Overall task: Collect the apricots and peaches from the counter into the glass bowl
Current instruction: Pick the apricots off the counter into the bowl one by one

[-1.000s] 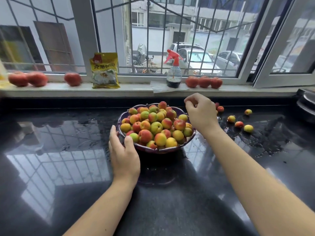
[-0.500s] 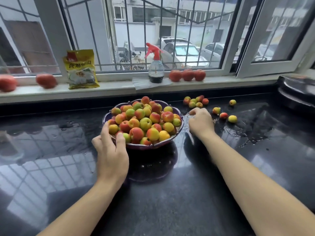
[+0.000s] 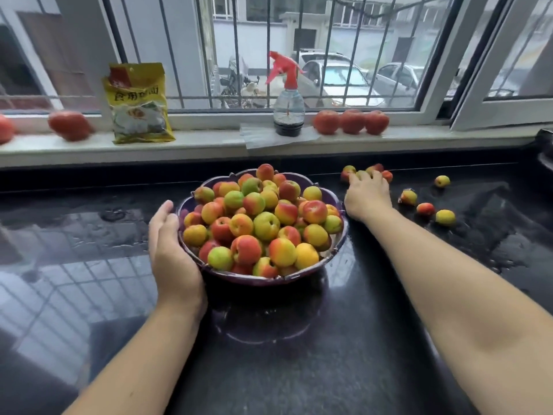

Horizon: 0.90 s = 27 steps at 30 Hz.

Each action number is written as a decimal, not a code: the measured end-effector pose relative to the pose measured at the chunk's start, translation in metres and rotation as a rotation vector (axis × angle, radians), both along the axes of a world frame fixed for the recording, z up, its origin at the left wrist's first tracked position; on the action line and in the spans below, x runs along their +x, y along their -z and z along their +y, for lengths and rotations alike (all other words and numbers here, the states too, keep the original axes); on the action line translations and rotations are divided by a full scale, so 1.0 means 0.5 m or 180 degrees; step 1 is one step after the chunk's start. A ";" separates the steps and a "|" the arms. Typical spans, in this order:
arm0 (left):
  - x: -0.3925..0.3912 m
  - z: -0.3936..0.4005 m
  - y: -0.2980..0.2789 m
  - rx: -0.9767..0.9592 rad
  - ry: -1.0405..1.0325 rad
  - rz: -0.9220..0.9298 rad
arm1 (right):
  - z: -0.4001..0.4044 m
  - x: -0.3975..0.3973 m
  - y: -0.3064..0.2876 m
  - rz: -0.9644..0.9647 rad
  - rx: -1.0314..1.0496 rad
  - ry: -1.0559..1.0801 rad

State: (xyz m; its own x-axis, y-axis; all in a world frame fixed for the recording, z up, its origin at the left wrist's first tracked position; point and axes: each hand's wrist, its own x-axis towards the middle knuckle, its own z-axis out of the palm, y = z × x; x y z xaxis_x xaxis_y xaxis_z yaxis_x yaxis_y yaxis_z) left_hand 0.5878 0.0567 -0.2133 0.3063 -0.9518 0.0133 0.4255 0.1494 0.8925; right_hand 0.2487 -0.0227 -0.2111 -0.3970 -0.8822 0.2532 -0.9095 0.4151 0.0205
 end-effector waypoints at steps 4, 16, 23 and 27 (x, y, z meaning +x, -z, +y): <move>-0.002 -0.006 0.009 -0.0066 0.0004 -0.0053 | -0.012 -0.002 -0.004 0.0483 -0.0355 0.0005; -0.003 0.002 -0.002 0.0007 -0.0046 -0.0172 | 0.177 0.223 -0.229 -0.2720 -0.0576 -0.1558; -0.003 0.007 -0.008 0.0028 0.0064 -0.0210 | 0.172 0.197 -0.213 -0.2656 -0.0977 -0.0960; -0.003 0.010 -0.014 0.0015 0.0073 -0.0184 | 0.146 0.145 -0.182 -0.3182 -0.1494 -0.0577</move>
